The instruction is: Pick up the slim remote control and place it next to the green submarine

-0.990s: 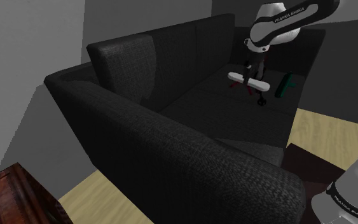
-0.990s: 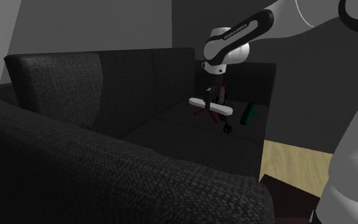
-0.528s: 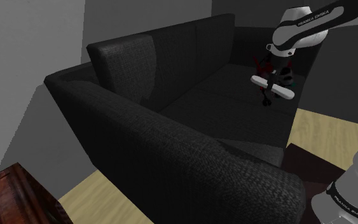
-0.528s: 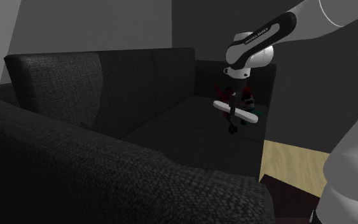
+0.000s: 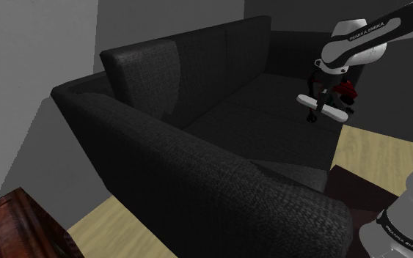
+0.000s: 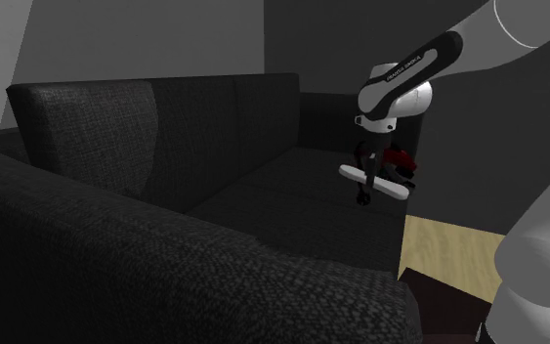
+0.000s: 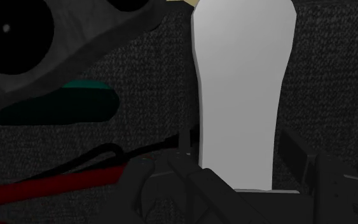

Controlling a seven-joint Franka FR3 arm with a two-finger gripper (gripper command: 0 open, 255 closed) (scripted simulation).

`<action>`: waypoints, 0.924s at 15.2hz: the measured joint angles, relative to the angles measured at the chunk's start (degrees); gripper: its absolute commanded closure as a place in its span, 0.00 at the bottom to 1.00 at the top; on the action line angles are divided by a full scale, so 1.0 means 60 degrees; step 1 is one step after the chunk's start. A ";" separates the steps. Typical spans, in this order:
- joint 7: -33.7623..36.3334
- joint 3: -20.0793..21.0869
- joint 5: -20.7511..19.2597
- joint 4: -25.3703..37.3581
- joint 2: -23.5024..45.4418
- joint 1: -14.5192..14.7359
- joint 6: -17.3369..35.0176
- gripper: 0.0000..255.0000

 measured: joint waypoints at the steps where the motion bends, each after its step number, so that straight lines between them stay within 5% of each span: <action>1: -0.0008 -0.0011 0.0002 -0.0114 0.0050 -0.0004 0.0161 1.00; 14: -0.0084 -0.0083 0.0135 -0.0694 0.0791 0.0016 0.1525 1.00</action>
